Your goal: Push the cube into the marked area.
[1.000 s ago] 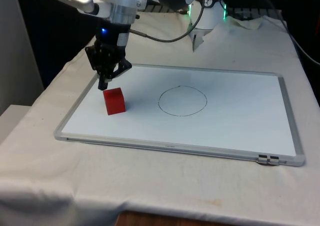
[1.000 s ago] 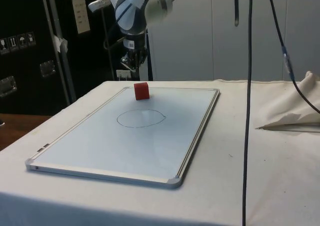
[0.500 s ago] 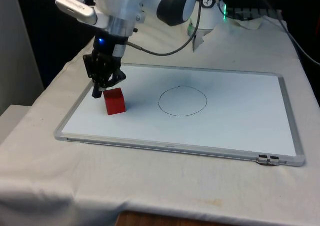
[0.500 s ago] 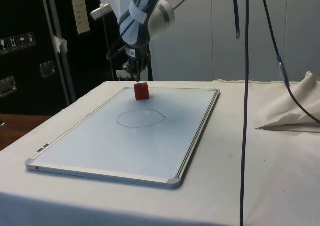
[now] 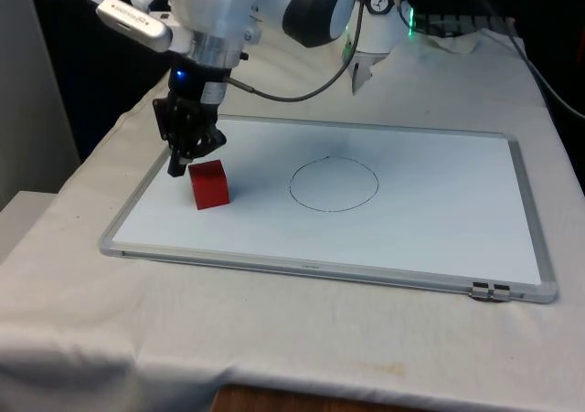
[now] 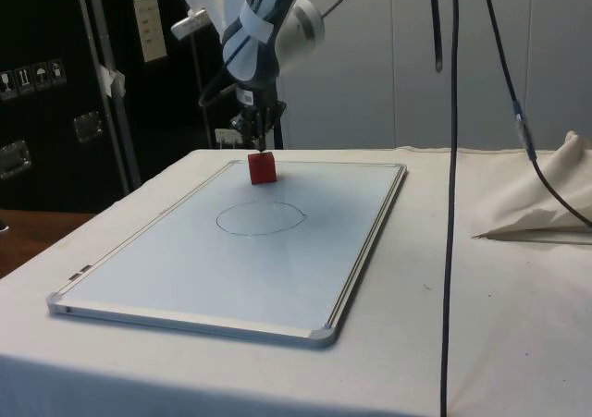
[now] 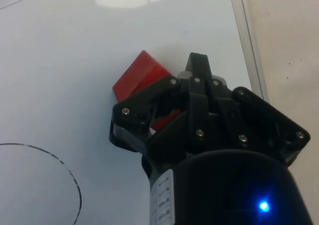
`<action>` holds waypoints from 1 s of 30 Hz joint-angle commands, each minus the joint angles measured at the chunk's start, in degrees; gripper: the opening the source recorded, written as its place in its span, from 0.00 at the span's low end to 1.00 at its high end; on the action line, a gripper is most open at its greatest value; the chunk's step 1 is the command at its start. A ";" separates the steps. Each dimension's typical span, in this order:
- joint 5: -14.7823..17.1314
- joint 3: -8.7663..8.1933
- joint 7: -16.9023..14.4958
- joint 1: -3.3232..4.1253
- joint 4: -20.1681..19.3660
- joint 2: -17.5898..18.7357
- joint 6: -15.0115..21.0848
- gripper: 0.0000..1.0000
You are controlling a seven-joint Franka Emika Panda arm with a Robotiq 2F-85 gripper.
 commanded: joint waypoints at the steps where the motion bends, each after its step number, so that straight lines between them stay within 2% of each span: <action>1: 0.00 -0.29 0.34 0.29 -0.69 -0.74 -1.09 0.00; 4: 0.11 -0.17 0.52 0.23 -0.86 -1.20 -2.41 0.00; 8: 0.69 0.46 0.23 -0.23 -0.92 -1.78 -4.01 0.00; 9: 0.23 -0.11 0.46 0.06 -0.69 -1.32 -3.72 0.00; 10: 1.26 0.86 0.00 -0.57 -0.57 -1.60 -4.64 0.00; 14: 1.89 1.09 0.11 -0.74 0.63 -0.57 -5.10 0.00; 16: 2.41 1.49 0.00 -1.09 1.83 0.23 -5.61 0.00; 17: 1.83 0.46 0.46 -0.23 1.26 0.17 -5.04 0.00; 18: 2.75 1.60 -0.11 -1.26 2.29 0.46 -5.90 0.00; 21: 4.87 1.66 -1.43 -1.49 3.84 1.26 -7.33 0.00; 24: 6.30 1.20 -2.58 -1.20 3.95 1.20 -8.08 0.00; 25: 6.13 0.46 -2.18 -0.69 4.13 1.78 -7.96 0.00; 26: 6.65 1.03 -2.86 -1.09 3.84 1.09 -8.31 0.00; 30: 7.16 0.63 -3.32 -0.80 2.35 -0.52 -9.51 0.00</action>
